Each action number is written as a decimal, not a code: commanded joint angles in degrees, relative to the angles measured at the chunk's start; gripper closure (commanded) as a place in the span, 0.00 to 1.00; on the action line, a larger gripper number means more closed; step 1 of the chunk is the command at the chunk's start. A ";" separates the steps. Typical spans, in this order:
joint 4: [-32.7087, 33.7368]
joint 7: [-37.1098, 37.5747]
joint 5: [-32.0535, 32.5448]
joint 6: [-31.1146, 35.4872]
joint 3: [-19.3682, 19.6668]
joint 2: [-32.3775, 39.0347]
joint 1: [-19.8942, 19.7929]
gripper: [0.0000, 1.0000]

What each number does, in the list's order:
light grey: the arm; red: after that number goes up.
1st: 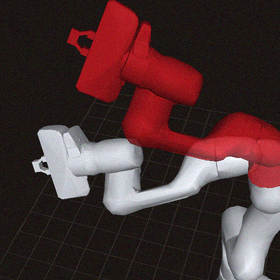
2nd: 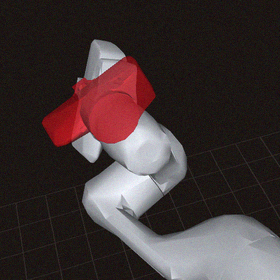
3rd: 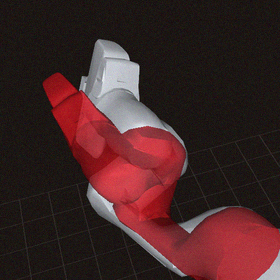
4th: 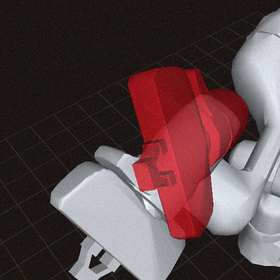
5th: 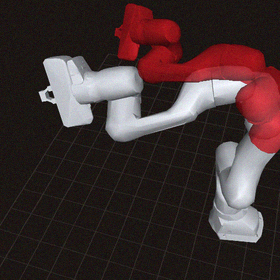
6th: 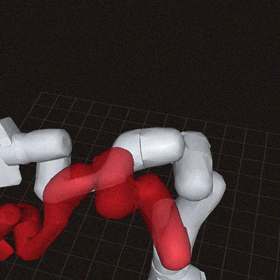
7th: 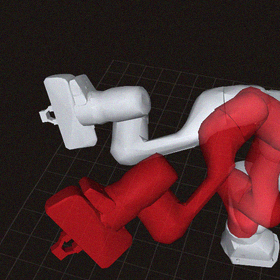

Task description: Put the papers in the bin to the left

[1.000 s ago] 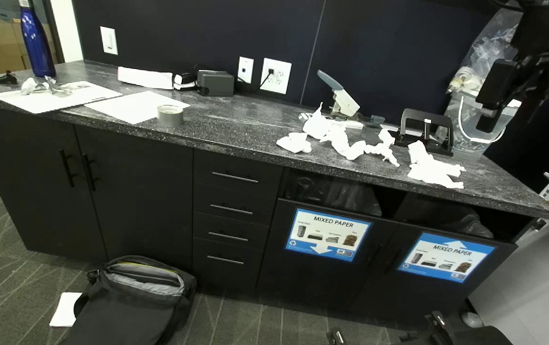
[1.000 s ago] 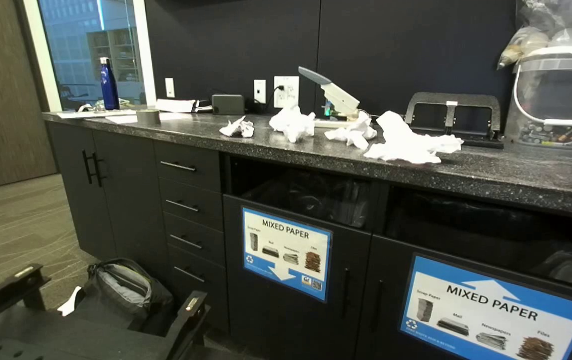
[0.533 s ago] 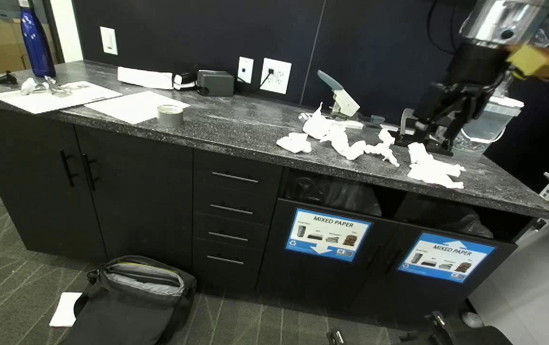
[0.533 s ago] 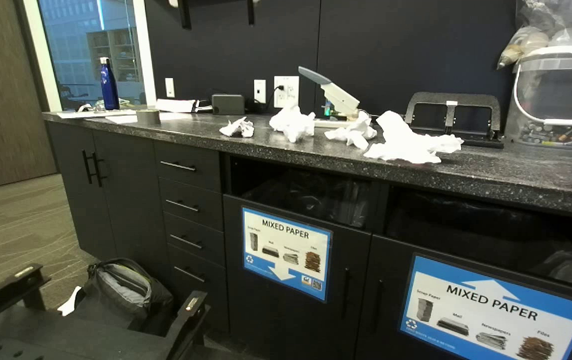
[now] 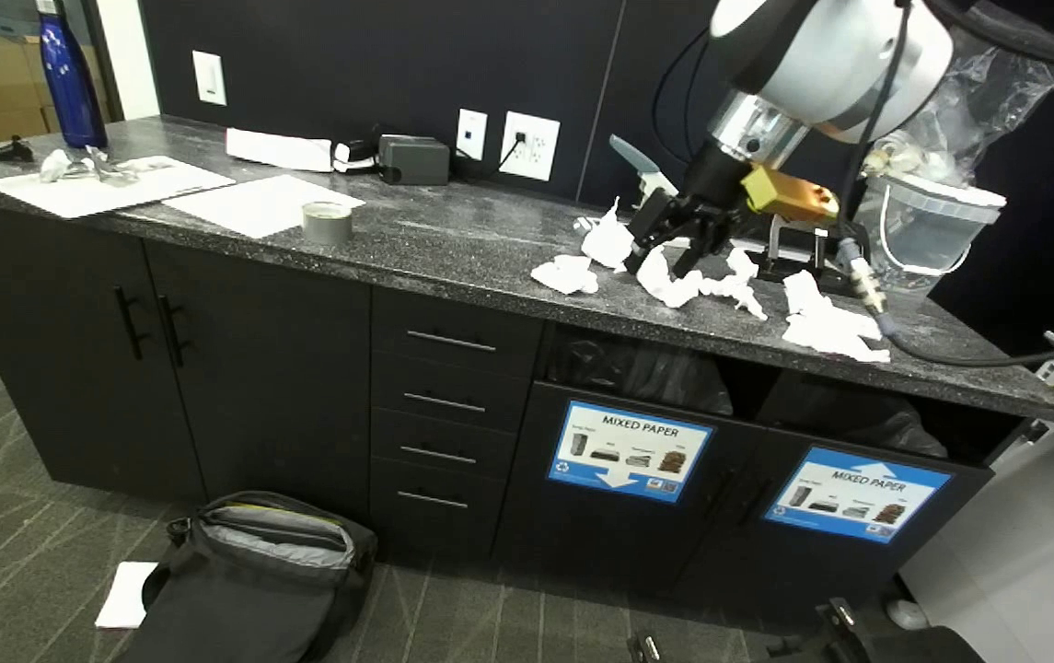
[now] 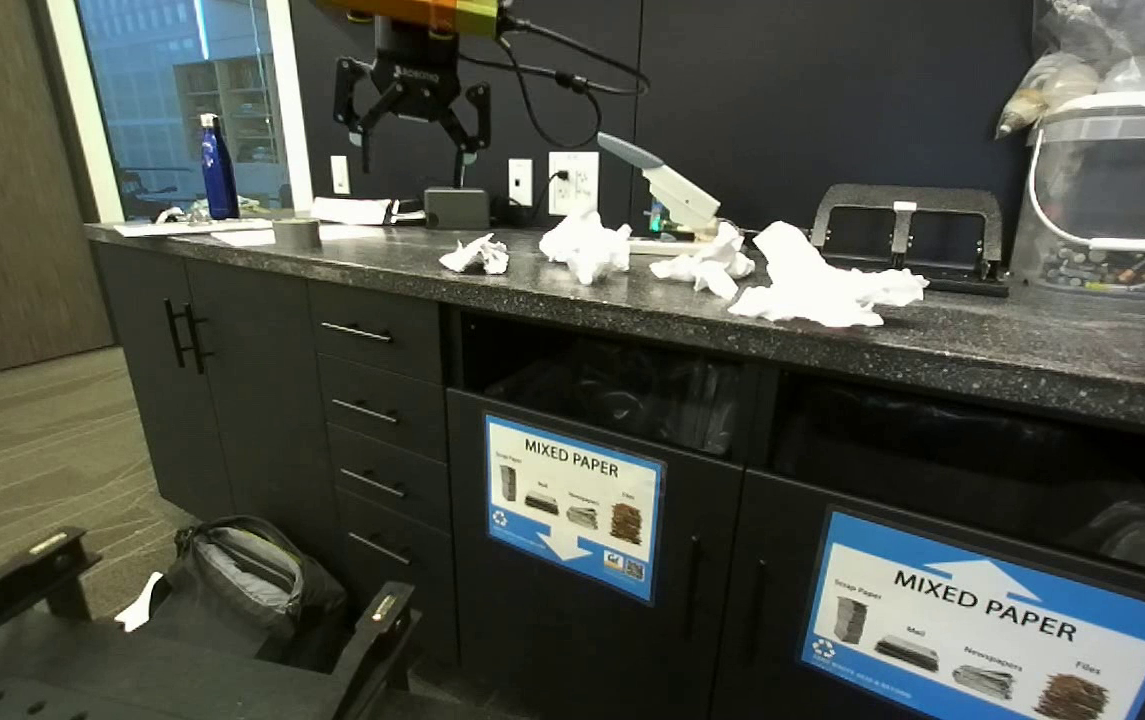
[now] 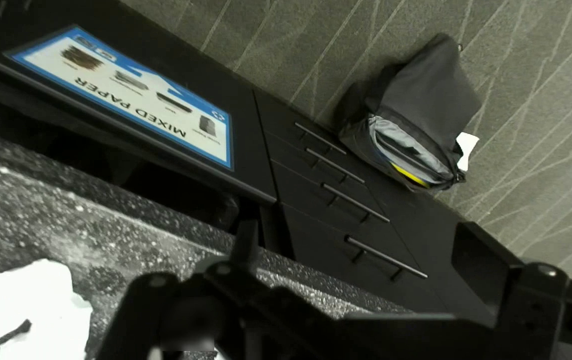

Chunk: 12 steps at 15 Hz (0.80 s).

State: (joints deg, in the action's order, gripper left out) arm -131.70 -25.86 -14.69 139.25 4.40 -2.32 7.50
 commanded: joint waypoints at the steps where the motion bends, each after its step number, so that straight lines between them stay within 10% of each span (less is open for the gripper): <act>1: 10.99 -5.91 -4.41 1.98 -3.05 11.43 -2.07 0.00; 12: 28.71 -3.86 6.05 8.85 -10.36 31.78 -8.34 0.00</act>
State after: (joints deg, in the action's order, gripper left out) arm -108.37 -30.66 -11.54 146.90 -3.98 25.17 0.46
